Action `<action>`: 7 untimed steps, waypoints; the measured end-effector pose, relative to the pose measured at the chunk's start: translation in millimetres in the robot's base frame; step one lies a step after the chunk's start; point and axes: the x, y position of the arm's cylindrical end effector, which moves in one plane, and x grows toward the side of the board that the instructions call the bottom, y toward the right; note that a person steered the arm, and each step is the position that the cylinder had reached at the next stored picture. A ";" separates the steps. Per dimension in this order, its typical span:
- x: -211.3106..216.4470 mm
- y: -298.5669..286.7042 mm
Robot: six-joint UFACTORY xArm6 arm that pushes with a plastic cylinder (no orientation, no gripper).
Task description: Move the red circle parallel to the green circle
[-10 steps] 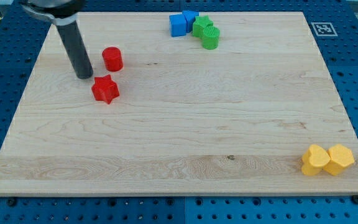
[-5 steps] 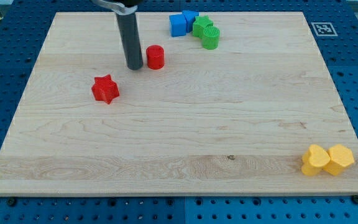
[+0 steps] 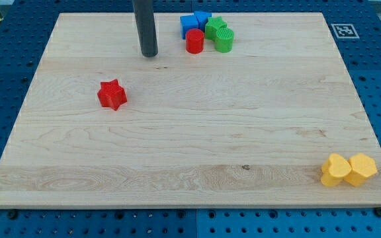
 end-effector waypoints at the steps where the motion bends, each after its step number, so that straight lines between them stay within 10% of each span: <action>1: -16.8 31.9; 7: 8.4 122.1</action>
